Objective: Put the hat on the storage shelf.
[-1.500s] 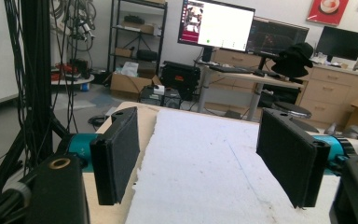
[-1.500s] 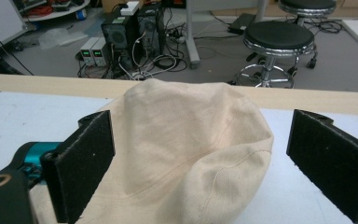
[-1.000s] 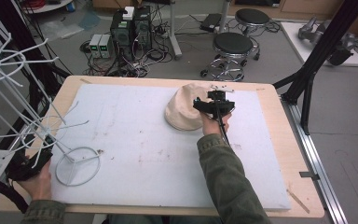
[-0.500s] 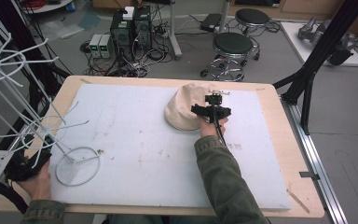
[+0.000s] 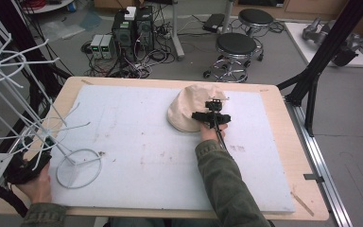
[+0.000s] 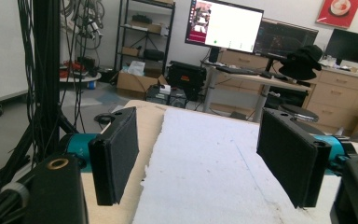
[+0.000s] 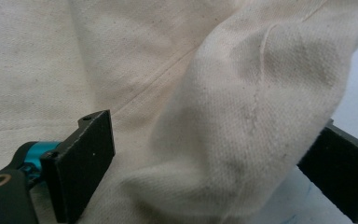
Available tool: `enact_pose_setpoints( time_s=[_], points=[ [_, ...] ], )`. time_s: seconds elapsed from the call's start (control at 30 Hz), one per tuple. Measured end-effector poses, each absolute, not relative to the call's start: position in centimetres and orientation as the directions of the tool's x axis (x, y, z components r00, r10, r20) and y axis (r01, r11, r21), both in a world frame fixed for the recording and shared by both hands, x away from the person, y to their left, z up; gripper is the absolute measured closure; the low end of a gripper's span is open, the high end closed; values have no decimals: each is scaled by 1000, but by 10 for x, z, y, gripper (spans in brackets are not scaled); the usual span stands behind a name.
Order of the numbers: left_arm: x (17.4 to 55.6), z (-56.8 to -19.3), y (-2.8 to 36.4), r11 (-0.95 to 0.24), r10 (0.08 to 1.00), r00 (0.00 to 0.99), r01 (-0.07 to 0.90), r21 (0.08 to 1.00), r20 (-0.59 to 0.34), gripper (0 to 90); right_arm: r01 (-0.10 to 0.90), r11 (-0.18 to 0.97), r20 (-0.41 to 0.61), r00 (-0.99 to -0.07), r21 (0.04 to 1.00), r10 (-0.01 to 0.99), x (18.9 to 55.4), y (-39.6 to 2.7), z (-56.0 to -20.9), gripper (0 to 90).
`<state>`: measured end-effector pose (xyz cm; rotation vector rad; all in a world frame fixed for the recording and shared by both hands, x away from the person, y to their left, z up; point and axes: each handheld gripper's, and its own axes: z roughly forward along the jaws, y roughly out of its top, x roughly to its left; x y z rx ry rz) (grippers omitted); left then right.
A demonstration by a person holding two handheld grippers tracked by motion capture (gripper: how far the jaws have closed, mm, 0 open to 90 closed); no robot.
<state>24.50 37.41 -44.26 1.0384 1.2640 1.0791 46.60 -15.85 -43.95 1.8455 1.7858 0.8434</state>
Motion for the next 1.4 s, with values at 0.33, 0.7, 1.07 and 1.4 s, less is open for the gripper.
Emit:
enact_pose_setpoints(
  time_s=[0.33,0.7,1.07,1.4],
  points=[
    [244,-443,374,195,981,-3,-42,980,-195,294,736,-67,117,-17,673,993,468,-159,-442,180],
    [244,-444,377,223,975,-5,-46,974,-223,295,732,-4,31,-23,682,999,464,-155,-439,702],
    [243,-443,376,222,975,-3,-51,974,-222,295,725,3,40,-42,689,998,463,-157,-438,839],
    [244,-444,374,219,976,3,-44,975,-219,294,681,17,42,-69,732,997,457,-167,-425,843]
  ],
)
